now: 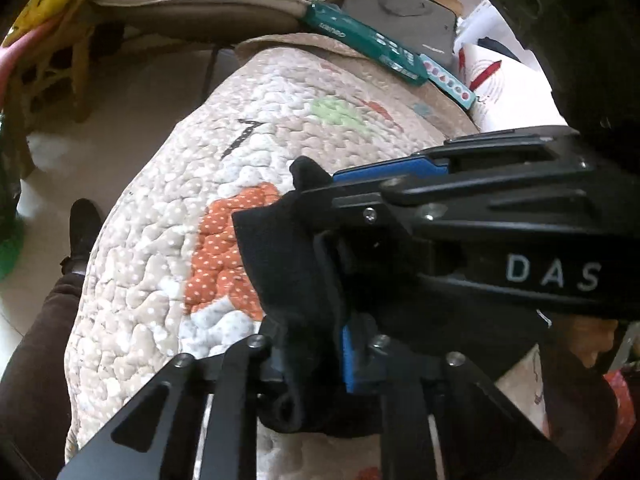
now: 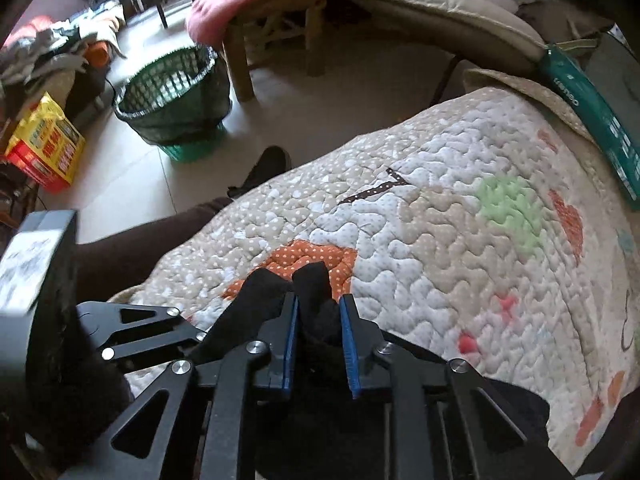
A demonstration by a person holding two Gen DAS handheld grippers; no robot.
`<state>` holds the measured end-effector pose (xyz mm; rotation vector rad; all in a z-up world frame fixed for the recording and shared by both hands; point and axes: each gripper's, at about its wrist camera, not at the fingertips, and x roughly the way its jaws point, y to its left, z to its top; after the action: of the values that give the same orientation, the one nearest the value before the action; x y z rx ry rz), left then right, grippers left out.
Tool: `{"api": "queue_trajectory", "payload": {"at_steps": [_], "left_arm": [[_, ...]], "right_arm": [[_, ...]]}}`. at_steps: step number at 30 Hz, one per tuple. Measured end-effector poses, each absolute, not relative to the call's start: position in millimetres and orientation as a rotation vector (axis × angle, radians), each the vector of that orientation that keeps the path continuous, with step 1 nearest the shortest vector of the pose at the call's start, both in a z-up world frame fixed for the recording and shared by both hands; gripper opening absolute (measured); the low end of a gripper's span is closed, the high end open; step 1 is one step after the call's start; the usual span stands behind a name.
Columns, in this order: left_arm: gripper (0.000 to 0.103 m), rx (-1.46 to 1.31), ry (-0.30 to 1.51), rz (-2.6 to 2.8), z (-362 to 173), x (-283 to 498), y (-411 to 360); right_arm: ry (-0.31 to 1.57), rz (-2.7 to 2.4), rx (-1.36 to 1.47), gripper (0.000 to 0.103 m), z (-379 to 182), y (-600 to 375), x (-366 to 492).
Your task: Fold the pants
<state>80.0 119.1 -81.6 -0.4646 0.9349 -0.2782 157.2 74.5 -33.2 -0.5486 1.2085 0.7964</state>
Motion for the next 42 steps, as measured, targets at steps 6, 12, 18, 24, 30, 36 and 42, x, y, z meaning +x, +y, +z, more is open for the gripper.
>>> {"api": "queue_trajectory", "payload": {"at_steps": [6,12,18,24,30,36,42], "left_arm": [[0.015,-0.42,0.939,-0.274,-60.0,85.5,104.5],[0.015,-0.399,0.935,-0.324,-30.3,89.4,65.8],[0.015,-0.377,0.987,-0.411,-24.3,106.6,-2.8],[0.033,-0.24,1.057,-0.462,-47.6,116.6,-83.4],[0.055,-0.267,1.087,-0.6,-40.6,78.8,-80.8],[0.057,-0.332,1.075,-0.459,-39.3,72.0,-27.0],[0.057,-0.349,1.087,-0.325,-61.6,85.9,-17.2]], "right_arm": [[1.162,0.8,-0.457,0.021,-16.1,56.8,152.2],[1.12,0.789,-0.354,0.021,8.1,11.4,153.5],[1.119,0.678,-0.289,0.021,14.6,-66.2,156.2],[1.22,0.524,-0.2,0.03,-16.4,-153.5,167.8],[1.228,0.31,0.007,0.052,-26.3,-250.5,170.7],[1.079,0.281,0.174,0.047,17.7,-269.5,174.7],[1.055,0.612,0.277,0.034,28.7,-196.1,148.4]]}}
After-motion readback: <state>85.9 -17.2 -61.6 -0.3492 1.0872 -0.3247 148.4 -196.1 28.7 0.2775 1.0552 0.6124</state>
